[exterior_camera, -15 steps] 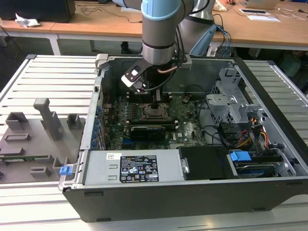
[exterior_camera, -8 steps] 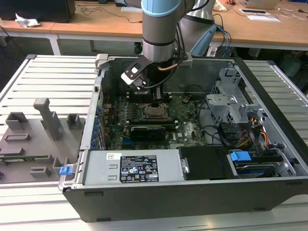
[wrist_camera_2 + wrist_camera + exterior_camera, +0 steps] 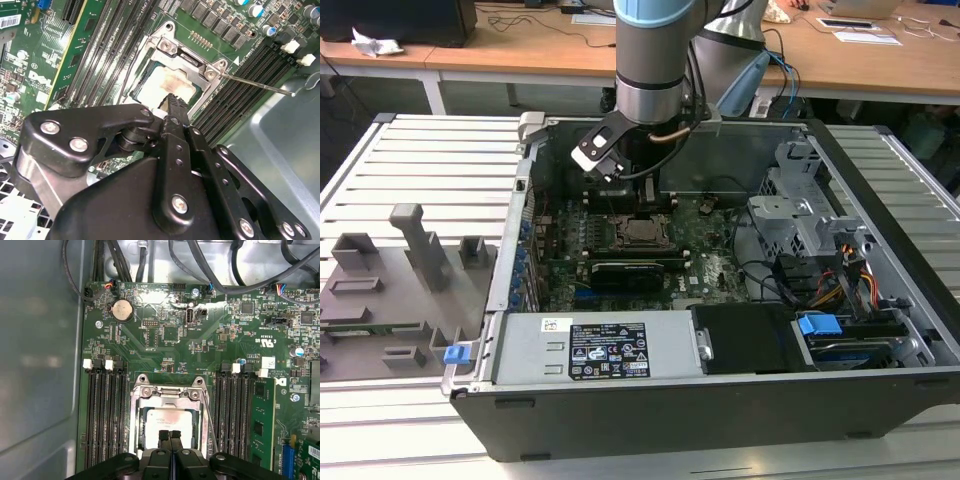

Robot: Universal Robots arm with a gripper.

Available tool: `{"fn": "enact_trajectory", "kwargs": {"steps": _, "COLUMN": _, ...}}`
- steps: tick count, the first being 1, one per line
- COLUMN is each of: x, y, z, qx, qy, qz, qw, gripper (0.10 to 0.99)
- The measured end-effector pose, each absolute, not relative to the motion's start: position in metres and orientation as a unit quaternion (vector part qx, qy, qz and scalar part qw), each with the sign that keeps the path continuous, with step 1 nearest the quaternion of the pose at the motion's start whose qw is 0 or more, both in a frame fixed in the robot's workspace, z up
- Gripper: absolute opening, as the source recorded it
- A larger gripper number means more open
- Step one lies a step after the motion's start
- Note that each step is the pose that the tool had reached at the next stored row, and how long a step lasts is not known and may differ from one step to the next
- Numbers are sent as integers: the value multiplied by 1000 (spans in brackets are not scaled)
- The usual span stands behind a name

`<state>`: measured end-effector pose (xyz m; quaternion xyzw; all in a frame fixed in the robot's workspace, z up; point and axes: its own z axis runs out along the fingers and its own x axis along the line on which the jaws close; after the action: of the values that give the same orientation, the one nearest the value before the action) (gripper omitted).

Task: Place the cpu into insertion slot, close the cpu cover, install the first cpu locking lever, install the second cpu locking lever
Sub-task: 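Install the first cpu locking lever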

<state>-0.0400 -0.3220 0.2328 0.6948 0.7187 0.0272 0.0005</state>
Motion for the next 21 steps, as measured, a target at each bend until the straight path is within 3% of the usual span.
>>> {"fn": "enact_trajectory", "kwargs": {"steps": 21, "x": -40, "y": -322, "z": 255, "qx": 695, "qy": 719, "qz": 27, "qw": 1, "gripper": 106}}
